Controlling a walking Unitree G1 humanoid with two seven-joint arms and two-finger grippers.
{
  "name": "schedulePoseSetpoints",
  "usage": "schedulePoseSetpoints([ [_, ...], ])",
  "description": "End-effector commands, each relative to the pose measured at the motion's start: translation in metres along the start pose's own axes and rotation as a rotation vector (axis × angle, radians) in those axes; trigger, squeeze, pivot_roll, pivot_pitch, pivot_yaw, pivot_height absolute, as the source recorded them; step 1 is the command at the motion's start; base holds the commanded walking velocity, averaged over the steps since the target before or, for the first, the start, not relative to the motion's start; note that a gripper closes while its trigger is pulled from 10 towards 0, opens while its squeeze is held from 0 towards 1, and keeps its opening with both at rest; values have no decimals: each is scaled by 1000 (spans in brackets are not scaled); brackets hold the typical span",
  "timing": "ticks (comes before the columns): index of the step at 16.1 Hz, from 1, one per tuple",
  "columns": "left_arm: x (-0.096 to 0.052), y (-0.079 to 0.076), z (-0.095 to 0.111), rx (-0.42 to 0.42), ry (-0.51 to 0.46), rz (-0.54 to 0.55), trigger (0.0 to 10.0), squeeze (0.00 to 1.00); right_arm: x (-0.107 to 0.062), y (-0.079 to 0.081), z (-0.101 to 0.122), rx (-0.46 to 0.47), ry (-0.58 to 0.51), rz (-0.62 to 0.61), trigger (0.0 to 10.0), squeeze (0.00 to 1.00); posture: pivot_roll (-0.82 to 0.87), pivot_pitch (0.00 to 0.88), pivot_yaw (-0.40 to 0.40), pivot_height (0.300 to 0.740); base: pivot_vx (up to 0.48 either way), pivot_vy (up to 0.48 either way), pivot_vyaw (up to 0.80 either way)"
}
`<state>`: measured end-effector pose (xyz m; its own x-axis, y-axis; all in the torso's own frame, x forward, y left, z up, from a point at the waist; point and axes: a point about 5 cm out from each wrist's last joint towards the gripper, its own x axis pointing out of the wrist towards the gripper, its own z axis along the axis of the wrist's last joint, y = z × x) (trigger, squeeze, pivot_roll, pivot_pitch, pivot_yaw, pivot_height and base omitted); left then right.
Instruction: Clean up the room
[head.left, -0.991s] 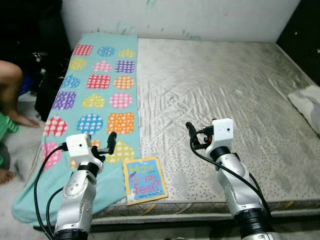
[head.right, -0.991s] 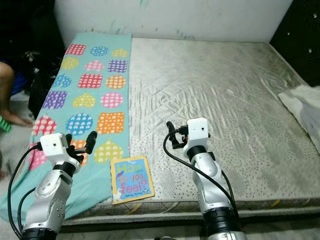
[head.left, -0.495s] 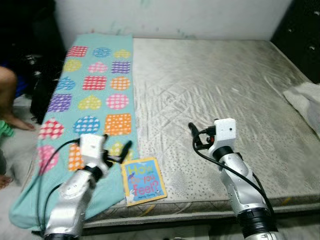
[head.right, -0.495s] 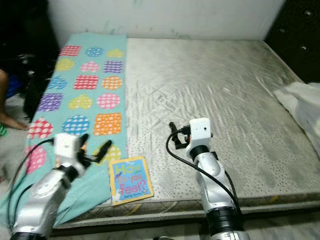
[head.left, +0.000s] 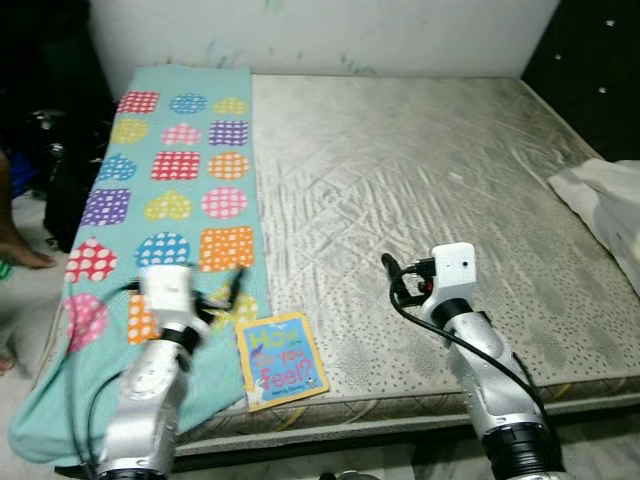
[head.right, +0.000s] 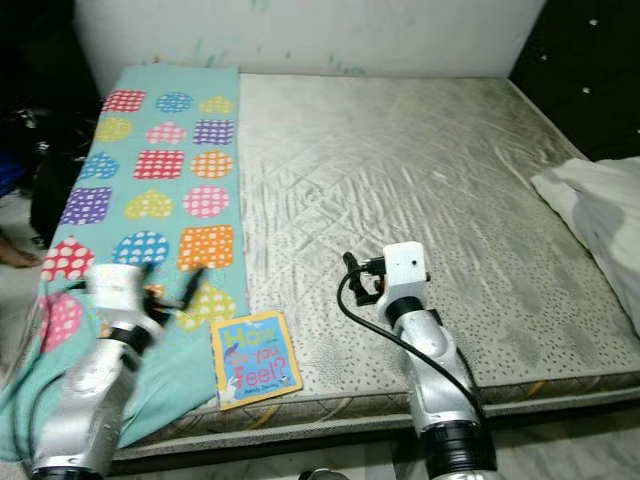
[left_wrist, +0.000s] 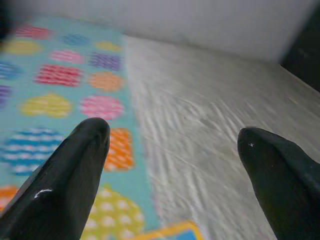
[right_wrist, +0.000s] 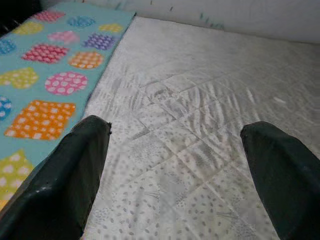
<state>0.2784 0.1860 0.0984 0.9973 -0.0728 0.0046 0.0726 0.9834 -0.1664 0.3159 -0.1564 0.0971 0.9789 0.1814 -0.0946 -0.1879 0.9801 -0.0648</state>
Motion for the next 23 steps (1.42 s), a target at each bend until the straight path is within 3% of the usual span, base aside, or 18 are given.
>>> schedulePoseSetpoints([
  [1,-3,5,5,-10,-23,43,10000,0,-1,-1,0,10,8,-12,10000,0,-118,94,-75,740,0,0,0],
  [6,-17,11,-7,7,29,56,10000,0,2,4,0,-1,7,-11,10000,0,-98,82,-75,740,0,0,0],
  [8,-16,10,-8,4,37,58,10000,0,1,5,-1,17,11,-8,10000,0,-106,76,-67,740,0,0,0],
  [13,-12,5,-10,-4,50,25,10000,0,-4,4,-4,22,21,-20,10000,0,-112,92,-60,740,0,0,-793],
  [23,-15,6,-15,-33,86,43,10000,0,-4,9,-8,-14,39,-19,10000,0,-94,110,-65,740,0,0,0],
])
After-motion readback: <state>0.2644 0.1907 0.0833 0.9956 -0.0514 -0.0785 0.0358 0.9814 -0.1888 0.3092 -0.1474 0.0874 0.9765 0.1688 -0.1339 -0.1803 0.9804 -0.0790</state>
